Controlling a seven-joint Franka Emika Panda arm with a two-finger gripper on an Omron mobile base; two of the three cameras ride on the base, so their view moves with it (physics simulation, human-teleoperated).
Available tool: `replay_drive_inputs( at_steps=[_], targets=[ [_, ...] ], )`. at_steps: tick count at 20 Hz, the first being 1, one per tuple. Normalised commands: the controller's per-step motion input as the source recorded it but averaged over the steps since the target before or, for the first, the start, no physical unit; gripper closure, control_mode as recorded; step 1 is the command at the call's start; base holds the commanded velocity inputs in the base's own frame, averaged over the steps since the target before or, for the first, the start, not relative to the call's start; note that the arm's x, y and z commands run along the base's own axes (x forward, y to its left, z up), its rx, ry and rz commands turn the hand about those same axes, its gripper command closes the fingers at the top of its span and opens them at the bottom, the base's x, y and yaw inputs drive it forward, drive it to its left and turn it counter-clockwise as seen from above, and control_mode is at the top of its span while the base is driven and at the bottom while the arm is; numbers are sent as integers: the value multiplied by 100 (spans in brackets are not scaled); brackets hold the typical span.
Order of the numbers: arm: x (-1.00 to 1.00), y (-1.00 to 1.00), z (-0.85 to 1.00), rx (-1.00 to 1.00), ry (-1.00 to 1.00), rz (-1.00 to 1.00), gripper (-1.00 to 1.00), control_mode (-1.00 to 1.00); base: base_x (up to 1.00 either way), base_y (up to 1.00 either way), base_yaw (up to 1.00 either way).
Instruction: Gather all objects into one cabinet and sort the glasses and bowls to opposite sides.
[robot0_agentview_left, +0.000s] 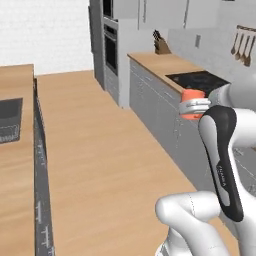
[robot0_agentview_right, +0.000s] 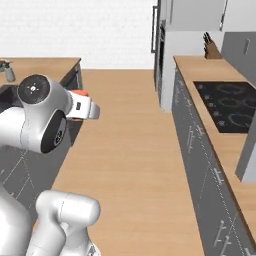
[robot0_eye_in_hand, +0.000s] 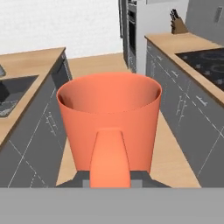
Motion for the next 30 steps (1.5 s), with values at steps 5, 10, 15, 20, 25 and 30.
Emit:
replay_drive_inputs(
  at_steps=[5, 10, 15, 20, 25, 30],
  targets=[
    [0, 0, 0, 0, 0, 0, 100, 100, 100, -31, 9],
    [0, 0, 0, 0, 0, 0, 100, 100, 100, -18, 3],
    [0, 0, 0, 0, 0, 0, 100, 100, 100, 0, 0],
    [0, 0, 0, 0, 0, 0, 100, 100, 100, 1, 0],
    [0, 0, 0, 0, 0, 0, 100, 100, 100, 4, -1],
    [0, 0, 0, 0, 0, 0, 100, 100, 91, 0, -9]
  ],
)
